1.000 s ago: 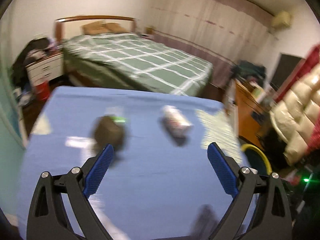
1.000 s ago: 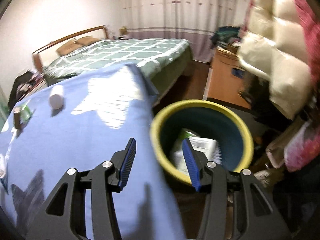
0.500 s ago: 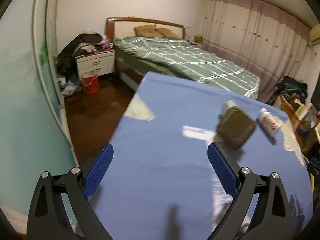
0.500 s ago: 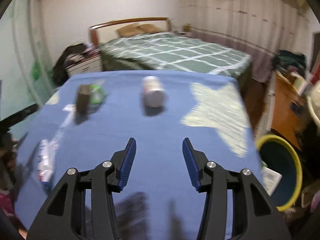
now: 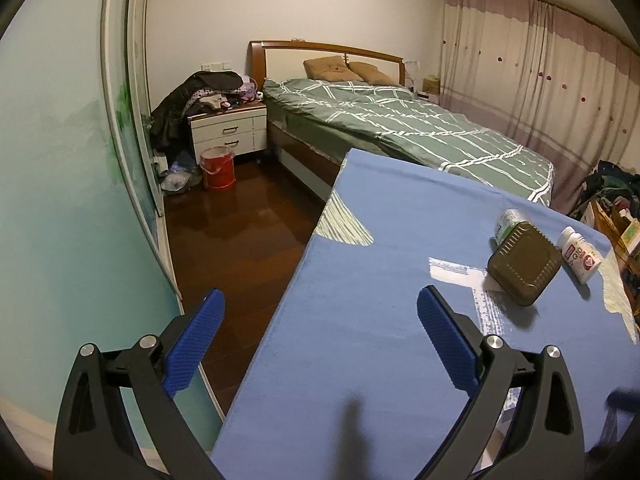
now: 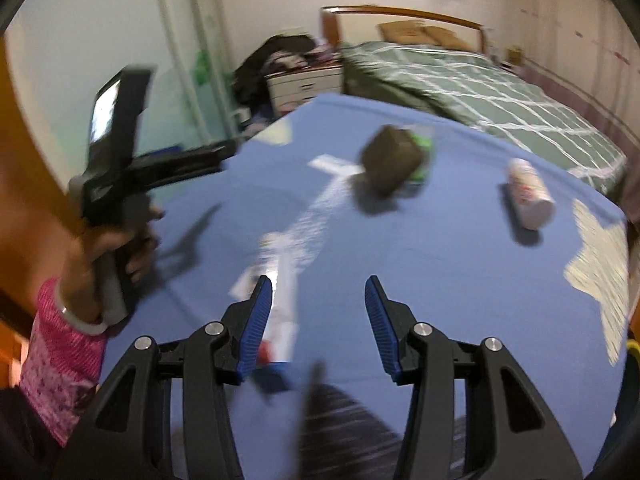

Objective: Collect trash
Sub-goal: 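Move both tools back over the table toward the toothpaste tube, then grasp the white toothpaste tube with the right gripper and lift it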

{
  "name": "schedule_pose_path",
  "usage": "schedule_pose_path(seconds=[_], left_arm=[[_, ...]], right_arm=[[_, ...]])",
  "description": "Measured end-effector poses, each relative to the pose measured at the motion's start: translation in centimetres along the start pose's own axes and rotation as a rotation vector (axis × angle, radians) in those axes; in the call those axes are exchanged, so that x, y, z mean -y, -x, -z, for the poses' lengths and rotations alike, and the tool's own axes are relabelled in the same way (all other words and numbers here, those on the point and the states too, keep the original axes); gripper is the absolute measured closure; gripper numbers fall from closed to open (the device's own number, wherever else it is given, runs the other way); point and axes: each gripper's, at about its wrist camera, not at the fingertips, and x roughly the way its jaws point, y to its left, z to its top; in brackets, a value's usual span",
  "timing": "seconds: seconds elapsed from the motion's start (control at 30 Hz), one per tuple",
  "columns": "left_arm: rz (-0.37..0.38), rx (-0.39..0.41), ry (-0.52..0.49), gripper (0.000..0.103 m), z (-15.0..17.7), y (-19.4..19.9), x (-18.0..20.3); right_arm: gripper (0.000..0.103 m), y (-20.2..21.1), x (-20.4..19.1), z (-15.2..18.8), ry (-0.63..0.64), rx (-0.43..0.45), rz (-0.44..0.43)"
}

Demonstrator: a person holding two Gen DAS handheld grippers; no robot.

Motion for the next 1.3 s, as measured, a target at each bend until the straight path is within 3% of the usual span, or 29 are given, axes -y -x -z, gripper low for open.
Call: schedule_pose_path(seconds=[0.27,0.43,0.57,0.73,1.0,1.3], left_arm=[[0.014,0.003,0.009,0.007,-0.2,0.6,0.2],[0.023,0.002,0.001,0.007,-0.1,0.6,0.5],[0.03,0.005,-0.003,0.007,0.0,0.8,0.6],[0.043,0.009,-0.015,0.007,0.0,0.9,1.0],[0.052,0.007,-0.022,0.007,0.2,1.0,1.3],[0.055,-0.002,-0.031,0.007,0.3,1.0,1.5]], right_arm=[[0.057,-4.1,-3.7,0.8,0.069,-0.112,-0.01],[0.077,-5.0,-3.4,1.3,0.052,-0.144,-0.012],[0.078,-4.7,-2.8,1.7,0.037,-0.125,-0.01],[0.078,-3.8,0.7,1.5,-0.041,-0.084,0.034],[0.078,-1.9,8.5,1.4,-0.193,-0.041,0.201],[0.078,3.3,20.1,4.8,-0.453,0.017,0.397]])
